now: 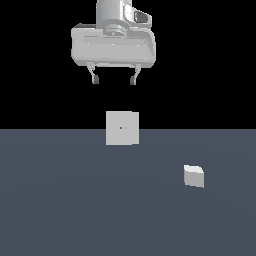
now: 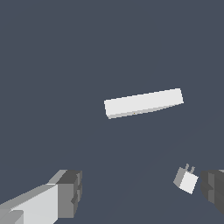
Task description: Plug the charger into the wall socket.
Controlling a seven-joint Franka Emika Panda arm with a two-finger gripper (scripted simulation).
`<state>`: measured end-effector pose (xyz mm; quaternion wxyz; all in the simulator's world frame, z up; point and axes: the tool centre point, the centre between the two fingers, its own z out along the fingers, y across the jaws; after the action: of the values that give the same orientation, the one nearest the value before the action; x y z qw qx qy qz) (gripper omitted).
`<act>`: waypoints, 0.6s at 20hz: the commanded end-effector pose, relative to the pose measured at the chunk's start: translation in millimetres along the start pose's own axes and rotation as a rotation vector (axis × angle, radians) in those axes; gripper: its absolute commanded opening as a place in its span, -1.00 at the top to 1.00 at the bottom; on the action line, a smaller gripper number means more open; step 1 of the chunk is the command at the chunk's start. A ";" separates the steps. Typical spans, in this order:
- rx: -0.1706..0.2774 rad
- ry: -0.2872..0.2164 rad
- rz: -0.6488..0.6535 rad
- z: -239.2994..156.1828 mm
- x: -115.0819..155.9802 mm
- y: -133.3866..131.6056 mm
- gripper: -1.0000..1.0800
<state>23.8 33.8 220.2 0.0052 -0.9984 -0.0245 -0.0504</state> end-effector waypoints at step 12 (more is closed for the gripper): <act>-0.010 0.027 0.038 12.2 -9.2 14.7 -0.92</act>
<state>18.4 22.6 210.3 0.0023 -0.9981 -0.0097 -0.0609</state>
